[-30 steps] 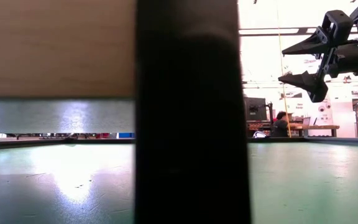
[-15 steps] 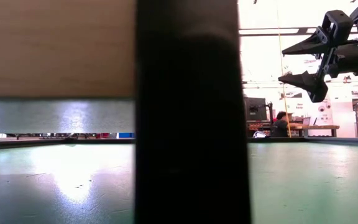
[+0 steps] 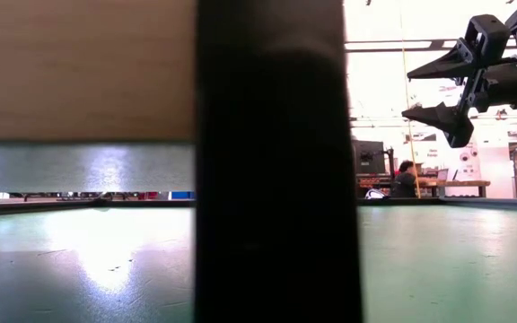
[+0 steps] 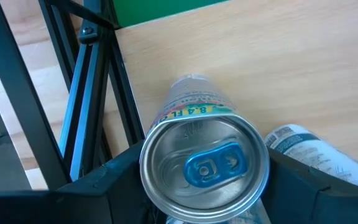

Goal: Place canned beverage on shelf
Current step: Put the blue soda can on the shelf aligned with the other blue soda can

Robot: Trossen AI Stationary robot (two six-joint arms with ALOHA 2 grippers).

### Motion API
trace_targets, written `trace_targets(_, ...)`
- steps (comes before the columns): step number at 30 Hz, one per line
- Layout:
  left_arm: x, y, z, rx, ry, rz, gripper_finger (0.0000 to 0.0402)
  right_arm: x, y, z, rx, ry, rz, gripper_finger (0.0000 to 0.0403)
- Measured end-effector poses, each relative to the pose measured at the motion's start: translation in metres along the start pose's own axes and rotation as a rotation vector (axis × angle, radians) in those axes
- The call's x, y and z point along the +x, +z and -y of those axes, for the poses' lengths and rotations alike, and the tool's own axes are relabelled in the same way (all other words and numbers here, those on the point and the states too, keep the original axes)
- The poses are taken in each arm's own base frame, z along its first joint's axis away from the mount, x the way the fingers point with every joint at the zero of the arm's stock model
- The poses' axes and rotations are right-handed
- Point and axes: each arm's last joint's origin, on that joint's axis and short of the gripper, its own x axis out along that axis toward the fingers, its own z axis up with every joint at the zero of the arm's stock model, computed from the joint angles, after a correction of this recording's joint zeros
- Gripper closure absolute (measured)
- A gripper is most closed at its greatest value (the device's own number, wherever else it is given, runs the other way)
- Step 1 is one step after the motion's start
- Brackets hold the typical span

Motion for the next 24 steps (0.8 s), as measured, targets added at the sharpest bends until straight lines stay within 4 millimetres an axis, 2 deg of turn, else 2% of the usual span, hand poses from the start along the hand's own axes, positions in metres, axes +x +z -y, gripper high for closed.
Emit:
trace_targets(11, 0.005, 0.000, 0.000, 0.001, 0.013, 0.011, 0.0106, 0.000, 0.000, 0.000, 0.000, 0.000, 0.000, 0.0085)
trace_targets(24, -0.005, 0.002, 0.001, 0.014, 0.001, 0.007, 0.0101, 0.000, 0.000, 0.000, 0.000, 0.000, 0.000, 0.0085)
